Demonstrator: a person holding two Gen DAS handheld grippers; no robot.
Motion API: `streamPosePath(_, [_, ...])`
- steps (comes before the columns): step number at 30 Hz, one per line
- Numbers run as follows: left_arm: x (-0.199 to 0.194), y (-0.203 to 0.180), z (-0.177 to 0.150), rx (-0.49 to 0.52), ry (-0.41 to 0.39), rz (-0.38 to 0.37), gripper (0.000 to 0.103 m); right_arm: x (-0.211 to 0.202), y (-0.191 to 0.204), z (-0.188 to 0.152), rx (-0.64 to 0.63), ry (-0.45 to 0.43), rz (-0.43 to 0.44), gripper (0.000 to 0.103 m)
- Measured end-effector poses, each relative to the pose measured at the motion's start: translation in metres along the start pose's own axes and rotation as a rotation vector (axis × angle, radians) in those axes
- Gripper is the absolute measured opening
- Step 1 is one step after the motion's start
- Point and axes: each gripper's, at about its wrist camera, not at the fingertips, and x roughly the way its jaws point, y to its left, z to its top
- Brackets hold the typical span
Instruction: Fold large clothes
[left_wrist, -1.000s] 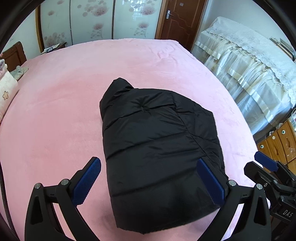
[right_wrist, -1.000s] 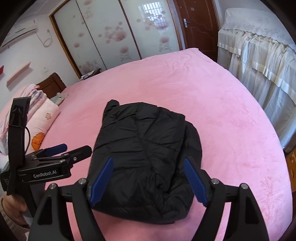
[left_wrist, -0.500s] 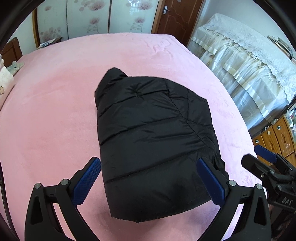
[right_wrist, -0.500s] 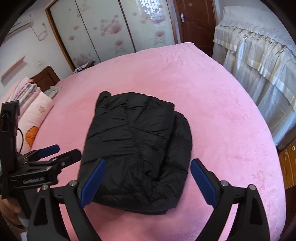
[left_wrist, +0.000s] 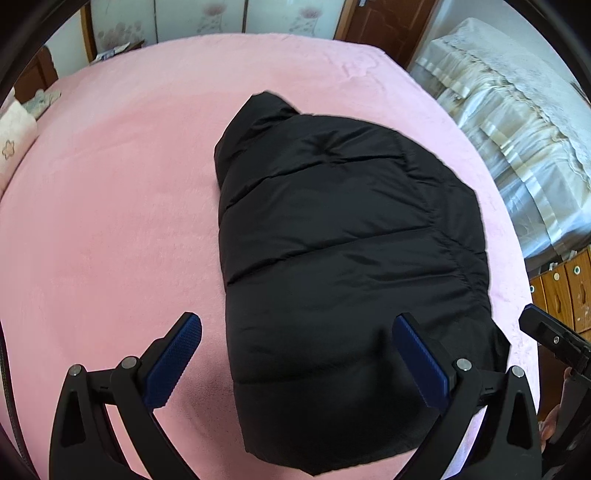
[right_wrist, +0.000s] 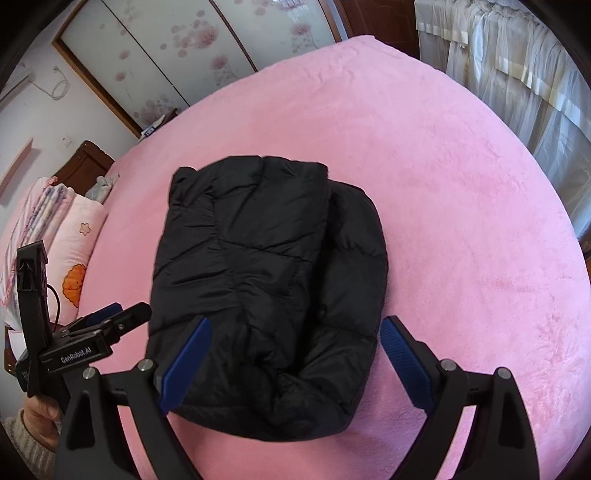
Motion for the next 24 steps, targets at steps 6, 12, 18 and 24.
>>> streamPosePath(6, [0.023,0.017,0.013,-0.053,0.039,-0.014,0.103,0.022,0.003,0.009,0.007,0.018,-0.049,0.093])
streamPosePath(12, [0.048,0.031,0.021,-0.083,0.083,-0.068,0.103,0.046,0.016,0.014,-0.048,0.067,-0.075,0.093])
streamPosePath(18, [0.078,0.037,0.023,-0.092,0.142,-0.115,0.103,0.063,0.006,0.017,-0.014,0.09,-0.081,0.093])
streamPosePath(24, [0.101,0.043,0.022,-0.089,0.193,-0.191,0.103,0.082,-0.026,0.016,0.071,0.147,-0.08,0.103])
